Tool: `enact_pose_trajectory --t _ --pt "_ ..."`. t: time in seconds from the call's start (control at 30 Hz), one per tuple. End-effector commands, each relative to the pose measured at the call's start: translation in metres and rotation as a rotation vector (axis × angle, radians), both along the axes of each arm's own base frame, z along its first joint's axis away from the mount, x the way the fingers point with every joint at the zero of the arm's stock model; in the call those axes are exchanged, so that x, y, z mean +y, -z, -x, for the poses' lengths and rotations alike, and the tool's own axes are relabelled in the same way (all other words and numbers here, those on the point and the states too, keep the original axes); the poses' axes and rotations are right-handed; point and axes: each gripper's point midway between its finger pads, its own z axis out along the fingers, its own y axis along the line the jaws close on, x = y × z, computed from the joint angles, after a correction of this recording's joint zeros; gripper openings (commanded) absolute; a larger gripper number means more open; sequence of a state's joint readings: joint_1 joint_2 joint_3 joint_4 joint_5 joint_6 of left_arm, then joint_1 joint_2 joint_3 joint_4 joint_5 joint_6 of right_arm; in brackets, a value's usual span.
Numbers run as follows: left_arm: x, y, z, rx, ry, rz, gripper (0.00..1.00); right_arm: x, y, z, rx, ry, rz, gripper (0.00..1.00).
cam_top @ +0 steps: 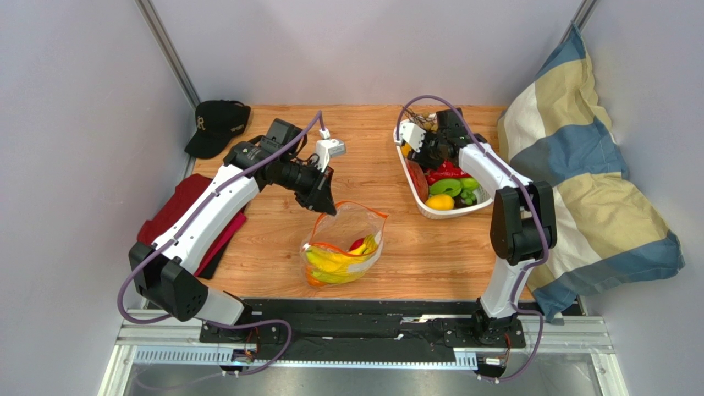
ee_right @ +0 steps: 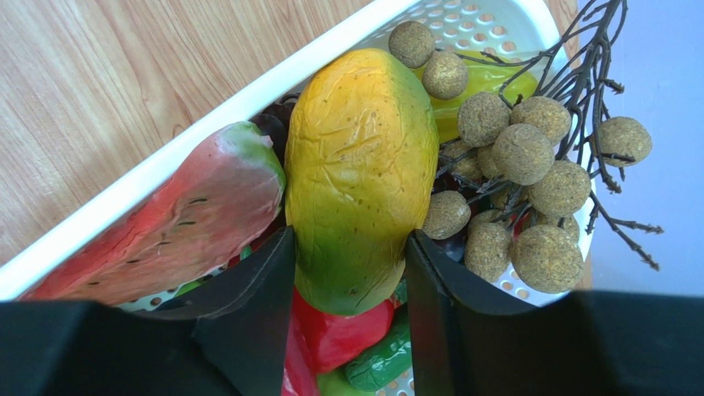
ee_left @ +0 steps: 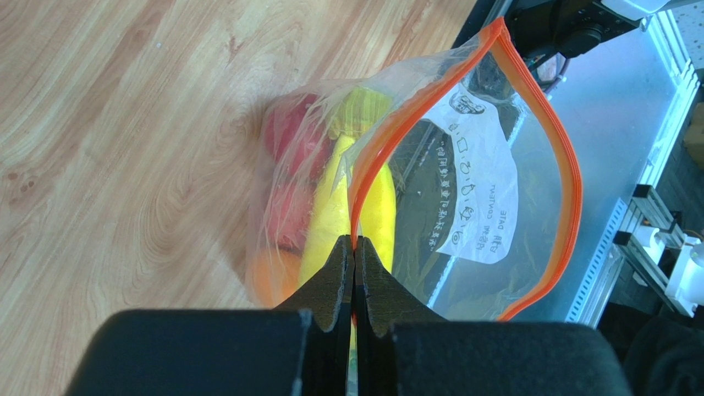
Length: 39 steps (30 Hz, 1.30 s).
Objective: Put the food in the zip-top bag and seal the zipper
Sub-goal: Pick up the fake fruit from the bin, then place the fake fruit in the zipper food storage bag.
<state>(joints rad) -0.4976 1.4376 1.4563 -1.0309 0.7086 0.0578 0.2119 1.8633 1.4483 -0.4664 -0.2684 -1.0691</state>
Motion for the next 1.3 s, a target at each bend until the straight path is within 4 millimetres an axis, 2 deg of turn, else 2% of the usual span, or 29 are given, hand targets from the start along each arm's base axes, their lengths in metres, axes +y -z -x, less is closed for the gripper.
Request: enact_pose_trajectory --t 0.0,0.07,0.2,0.4,0.47,0.5,0.57,0.6,0.63,0.7,0.73,0.77,0.8,0.87,0.9,1.0,1.27 --pt "-0.003 -0.012 -0.001 -0.01 0.008 0.031 0.0 -0.01 -0.029 -0.003 -0.068 0.011 0.0 0.38" --pt "-0.003 -0.013 0.0 -0.01 0.011 0.035 0.0 -0.012 -0.047 0.003 -0.087 0.012 -0.024 0.35" --pt "-0.004 -0.011 0.0 -0.001 0.012 0.038 0.0 -0.015 -0.069 0.019 -0.088 0.013 -0.064 0.28" --pt "-0.005 -0.013 -0.002 0.001 0.008 0.039 0.0 -0.015 -0.092 0.049 -0.071 0.005 -0.108 0.26" --pt "-0.005 -0.013 -0.002 0.001 0.007 0.04 0.0 -0.01 -0.117 0.063 -0.087 -0.002 -0.158 0.26" --pt "-0.005 -0.013 -0.002 0.003 0.007 0.041 0.0 -0.008 -0.121 0.074 -0.062 -0.009 -0.177 0.26" --pt "-0.006 -0.013 -0.002 0.004 0.008 0.044 0.0 0.006 -0.157 0.101 -0.08 -0.071 -0.269 0.26" --pt "-0.006 -0.013 -0.002 0.004 0.008 0.044 0.0 0.011 -0.162 0.116 -0.051 -0.096 -0.301 0.27" --pt "-0.006 -0.013 -0.002 0.007 0.01 0.043 0.0 0.024 -0.186 0.14 -0.074 -0.168 -0.359 0.27" --pt "-0.006 -0.012 -0.002 0.011 0.009 0.042 0.0 0.037 -0.203 0.171 -0.06 -0.228 -0.405 0.28" --pt "-0.007 -0.012 -0.002 0.012 0.009 0.043 0.0 0.052 -0.213 0.189 -0.054 -0.299 -0.434 0.29" --pt "-0.007 -0.013 -0.002 0.012 0.011 0.046 0.0 0.057 -0.225 0.209 -0.076 -0.343 -0.449 0.29" --pt "-0.007 -0.013 -0.002 0.016 0.012 0.048 0.0 0.07 -0.226 0.228 -0.052 -0.403 -0.459 0.3" --pt "-0.008 -0.012 -0.003 0.019 0.01 0.05 0.0 0.081 -0.235 0.253 -0.068 -0.469 -0.465 0.3" --pt "-0.009 -0.012 -0.003 0.02 0.01 0.051 0.0 0.094 -0.235 0.268 -0.053 -0.525 -0.467 0.3" --pt "-0.009 -0.013 -0.003 0.022 0.008 0.053 0.0 0.116 -0.237 0.292 -0.051 -0.628 -0.462 0.31" --pt "-0.007 -0.016 -0.001 0.011 0.008 0.051 0.0 0.156 -0.215 0.308 -0.009 -0.771 -0.416 0.34"
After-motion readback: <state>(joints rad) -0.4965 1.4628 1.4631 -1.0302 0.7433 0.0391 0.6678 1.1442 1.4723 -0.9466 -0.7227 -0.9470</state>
